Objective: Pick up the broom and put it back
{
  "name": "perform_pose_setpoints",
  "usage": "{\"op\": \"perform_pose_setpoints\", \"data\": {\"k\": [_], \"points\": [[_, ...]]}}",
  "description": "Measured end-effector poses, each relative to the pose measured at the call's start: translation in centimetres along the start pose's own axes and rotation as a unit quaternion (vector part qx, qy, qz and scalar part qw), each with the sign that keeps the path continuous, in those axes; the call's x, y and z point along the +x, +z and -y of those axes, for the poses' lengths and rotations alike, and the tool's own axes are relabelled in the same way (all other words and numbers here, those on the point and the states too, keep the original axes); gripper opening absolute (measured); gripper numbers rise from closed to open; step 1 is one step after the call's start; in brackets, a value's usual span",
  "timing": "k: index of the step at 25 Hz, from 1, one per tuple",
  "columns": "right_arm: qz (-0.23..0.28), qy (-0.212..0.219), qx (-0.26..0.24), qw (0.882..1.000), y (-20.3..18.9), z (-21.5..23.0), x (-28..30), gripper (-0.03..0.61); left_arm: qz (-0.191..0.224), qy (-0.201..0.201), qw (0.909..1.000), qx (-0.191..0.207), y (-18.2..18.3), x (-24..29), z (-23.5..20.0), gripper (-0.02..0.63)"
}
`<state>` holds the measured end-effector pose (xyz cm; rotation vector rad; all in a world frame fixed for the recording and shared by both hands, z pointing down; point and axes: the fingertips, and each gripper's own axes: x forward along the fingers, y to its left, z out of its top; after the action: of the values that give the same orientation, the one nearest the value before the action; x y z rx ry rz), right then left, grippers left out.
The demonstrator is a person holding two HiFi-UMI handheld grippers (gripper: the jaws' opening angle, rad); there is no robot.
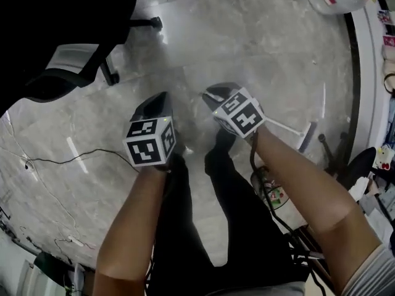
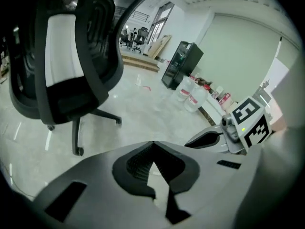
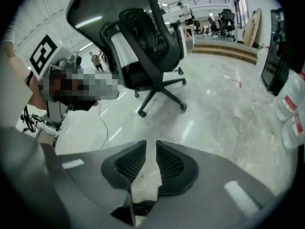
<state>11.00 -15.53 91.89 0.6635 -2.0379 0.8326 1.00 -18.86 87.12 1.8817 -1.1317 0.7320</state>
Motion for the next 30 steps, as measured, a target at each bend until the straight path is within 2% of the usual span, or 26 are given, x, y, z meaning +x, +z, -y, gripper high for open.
{"op": "perform_pose_setpoints", "data": {"k": [4, 9, 13, 17, 22, 25, 27, 30], "points": [[-0.069, 0.008, -0.032, 0.997, -8.1, 2.9, 11.2, 0.061, -0.026, -0.006, 0.9996, -0.005, -7.5, 8.7, -4.0, 0.005], [-0.162, 0.008, -0.096, 0.982, -18.9, 6.7, 22.3, 0.081, -0.047, -0.015, 0.9986, -0.020, -16.0, 16.8, -8.0, 0.005], [-0.200, 0.006, -0.121, 0.972, -24.7, 9.7, 29.1, 0.091, -0.057, -0.018, 0.9980, -0.018, -20.6, 22.1, -10.6, 0.005], [-0.233, -0.003, -0.131, 0.964, -28.9, 11.9, 34.0, 0.097, -0.069, -0.022, 0.9972, -0.015, -24.0, 26.0, -12.4, 0.005], [-0.233, -0.048, -0.155, 0.959, -29.8, 13.7, 35.7, 0.087, -0.063, -0.021, 0.9976, -0.022, -24.9, 27.8, -13.8, 0.005], [-0.236, -0.046, -0.159, 0.958, -29.7, 12.8, 34.9, 0.086, -0.063, -0.022, 0.9974, -0.027, -24.4, 26.7, -13.5, 0.005], [-0.228, -0.048, -0.158, 0.960, -28.0, 12.3, 33.5, 0.085, -0.058, -0.022, 0.9978, -0.024, -22.9, 25.5, -13.1, 0.005], [-0.197, -0.050, -0.162, 0.966, -23.3, 10.7, 29.9, 0.085, -0.044, -0.017, 0.9987, -0.018, -19.7, 22.1, -12.4, 0.005]]}}
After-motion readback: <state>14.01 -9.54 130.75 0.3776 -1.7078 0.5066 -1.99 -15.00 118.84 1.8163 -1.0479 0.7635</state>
